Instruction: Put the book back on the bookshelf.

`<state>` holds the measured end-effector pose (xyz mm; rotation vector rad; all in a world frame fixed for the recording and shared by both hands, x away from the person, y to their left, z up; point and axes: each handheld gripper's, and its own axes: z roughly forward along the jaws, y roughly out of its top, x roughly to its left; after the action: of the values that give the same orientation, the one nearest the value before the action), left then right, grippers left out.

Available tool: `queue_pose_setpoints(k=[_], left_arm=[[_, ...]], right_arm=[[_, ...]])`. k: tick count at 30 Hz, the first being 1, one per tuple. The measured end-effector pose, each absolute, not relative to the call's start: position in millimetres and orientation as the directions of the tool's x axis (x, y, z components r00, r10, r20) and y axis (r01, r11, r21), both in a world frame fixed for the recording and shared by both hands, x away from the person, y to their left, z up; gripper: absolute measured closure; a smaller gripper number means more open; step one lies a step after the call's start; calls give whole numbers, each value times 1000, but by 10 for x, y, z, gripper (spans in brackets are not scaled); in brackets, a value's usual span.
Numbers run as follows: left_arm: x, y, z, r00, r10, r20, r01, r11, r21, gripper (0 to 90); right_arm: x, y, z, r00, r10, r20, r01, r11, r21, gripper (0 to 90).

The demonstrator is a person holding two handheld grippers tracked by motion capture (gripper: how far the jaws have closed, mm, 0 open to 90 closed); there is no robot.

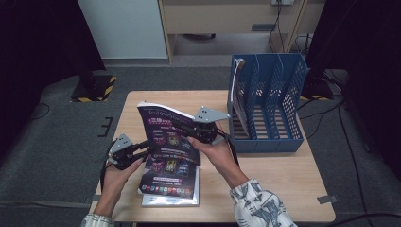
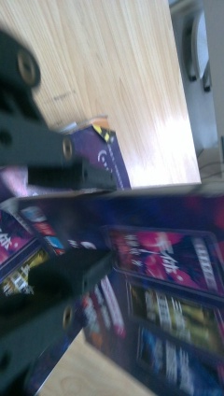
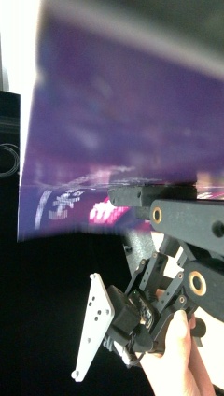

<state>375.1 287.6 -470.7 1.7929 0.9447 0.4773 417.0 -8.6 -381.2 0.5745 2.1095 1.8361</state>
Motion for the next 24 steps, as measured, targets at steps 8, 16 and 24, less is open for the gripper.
queue_pose_setpoints(k=[8,16,24], left_arm=[[3783,2981,-4790,536,840,-84,427,-184,885,243],[3834,3007,-4883,486,871,-67,477,-200,856,64],[3835,3068,-4934,458,887,-62,492,-195,848,54]], right_arm=[[4153,-239,-3753,-859,508,54,107,76,991,826],[4093,-442,-3685,-842,537,50,97,60,994,826],[4041,-568,-3732,-833,552,46,100,68,993,826]])
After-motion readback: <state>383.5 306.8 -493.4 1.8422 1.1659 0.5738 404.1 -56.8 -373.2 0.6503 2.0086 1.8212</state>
